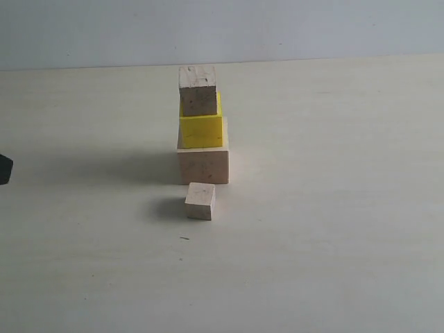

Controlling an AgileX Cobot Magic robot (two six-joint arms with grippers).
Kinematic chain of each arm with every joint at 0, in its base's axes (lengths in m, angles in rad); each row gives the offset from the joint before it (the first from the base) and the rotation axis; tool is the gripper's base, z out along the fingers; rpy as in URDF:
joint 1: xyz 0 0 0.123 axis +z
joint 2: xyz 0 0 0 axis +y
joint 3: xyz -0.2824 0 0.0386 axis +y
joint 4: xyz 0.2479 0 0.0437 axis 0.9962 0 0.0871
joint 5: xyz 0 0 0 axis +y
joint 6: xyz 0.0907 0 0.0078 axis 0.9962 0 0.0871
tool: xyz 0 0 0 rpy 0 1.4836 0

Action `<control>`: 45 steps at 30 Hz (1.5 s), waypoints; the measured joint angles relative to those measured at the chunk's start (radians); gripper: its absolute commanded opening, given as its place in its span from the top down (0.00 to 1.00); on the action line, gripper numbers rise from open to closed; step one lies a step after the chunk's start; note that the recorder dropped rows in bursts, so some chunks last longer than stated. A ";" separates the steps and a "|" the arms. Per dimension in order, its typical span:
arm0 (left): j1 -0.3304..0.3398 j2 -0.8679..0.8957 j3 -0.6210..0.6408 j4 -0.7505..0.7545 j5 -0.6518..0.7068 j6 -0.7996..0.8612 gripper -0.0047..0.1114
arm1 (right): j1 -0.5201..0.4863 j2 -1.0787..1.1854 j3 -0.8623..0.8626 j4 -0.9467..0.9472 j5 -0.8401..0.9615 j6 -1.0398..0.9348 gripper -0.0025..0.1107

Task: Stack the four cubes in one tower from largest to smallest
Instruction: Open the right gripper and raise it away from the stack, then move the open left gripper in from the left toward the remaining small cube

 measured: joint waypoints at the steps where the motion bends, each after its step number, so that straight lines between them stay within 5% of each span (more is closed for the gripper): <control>1: 0.000 0.000 0.016 -0.008 -0.023 0.000 0.92 | 0.000 -0.042 0.064 0.000 -0.028 -0.002 0.98; 11: 0.000 0.000 0.143 -0.105 -0.141 0.003 0.92 | 0.000 -0.201 0.493 0.075 -0.145 -0.004 0.98; 27: 0.000 0.000 0.236 -0.112 -0.253 0.101 0.92 | 0.000 -0.201 0.643 0.305 -0.385 -0.117 0.98; 37: 0.000 0.079 0.236 -0.354 -0.382 0.268 0.53 | 0.000 -0.201 0.643 0.310 -0.336 -0.119 0.98; 42: -0.025 0.198 0.236 -0.490 -0.461 0.409 0.51 | 0.000 -0.202 0.643 0.310 -0.319 -0.119 0.98; 45: -0.096 0.263 0.236 -0.545 -0.550 0.458 0.51 | 0.000 -0.202 0.643 0.293 -0.288 -0.112 0.98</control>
